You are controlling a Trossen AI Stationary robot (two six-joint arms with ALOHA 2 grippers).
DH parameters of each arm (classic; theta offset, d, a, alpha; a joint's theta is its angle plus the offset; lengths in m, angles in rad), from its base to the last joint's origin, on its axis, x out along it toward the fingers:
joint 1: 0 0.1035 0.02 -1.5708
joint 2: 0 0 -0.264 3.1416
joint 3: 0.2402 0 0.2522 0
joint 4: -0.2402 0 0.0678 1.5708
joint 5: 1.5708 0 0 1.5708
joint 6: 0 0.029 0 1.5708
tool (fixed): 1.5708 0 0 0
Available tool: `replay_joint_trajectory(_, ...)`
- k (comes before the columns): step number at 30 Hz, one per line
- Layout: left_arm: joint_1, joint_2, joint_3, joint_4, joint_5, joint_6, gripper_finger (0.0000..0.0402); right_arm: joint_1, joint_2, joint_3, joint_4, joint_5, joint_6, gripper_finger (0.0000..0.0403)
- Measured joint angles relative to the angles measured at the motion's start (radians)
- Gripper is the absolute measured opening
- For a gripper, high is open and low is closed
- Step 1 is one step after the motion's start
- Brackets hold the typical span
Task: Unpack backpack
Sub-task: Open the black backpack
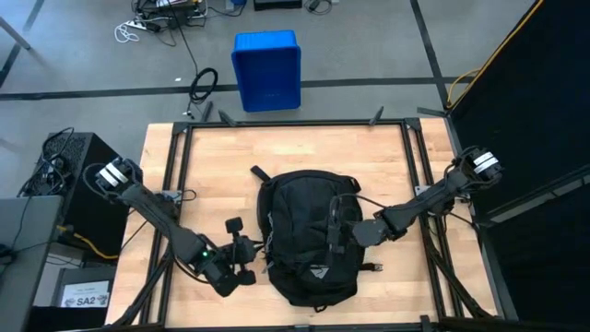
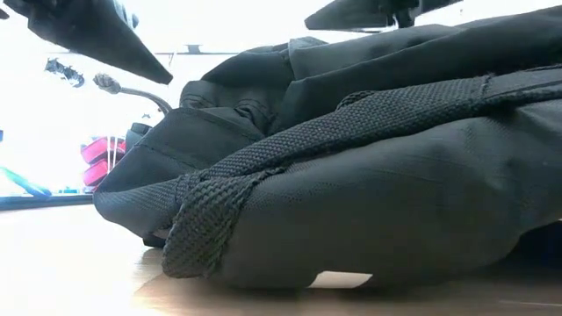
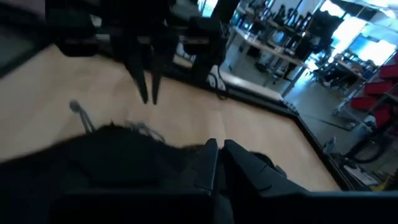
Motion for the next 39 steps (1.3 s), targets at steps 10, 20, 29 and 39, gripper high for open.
replay_joint_trajectory(10,0.002,0.173,0.0,0.18,-0.045,0.061,0.0005,-0.05,0.0,0.0,-0.257,-0.175,0.069,0.0002)
replay_joint_trajectory(20,0.008,0.191,0.0,0.22,-0.264,0.225,0.0005,-0.218,-0.003,-0.021,-0.529,-0.116,0.378,0.0001)
replay_joint_trajectory(29,0.023,0.19,-0.008,0.182,-0.294,0.314,0.0005,-0.276,-0.005,-0.115,-0.513,0.016,0.475,0.0001)
replay_joint_trajectory(39,0.11,0.142,-0.254,0.675,-0.206,0.439,0.0001,-0.198,-0.003,-0.124,-0.486,-0.014,0.427,0.0002)
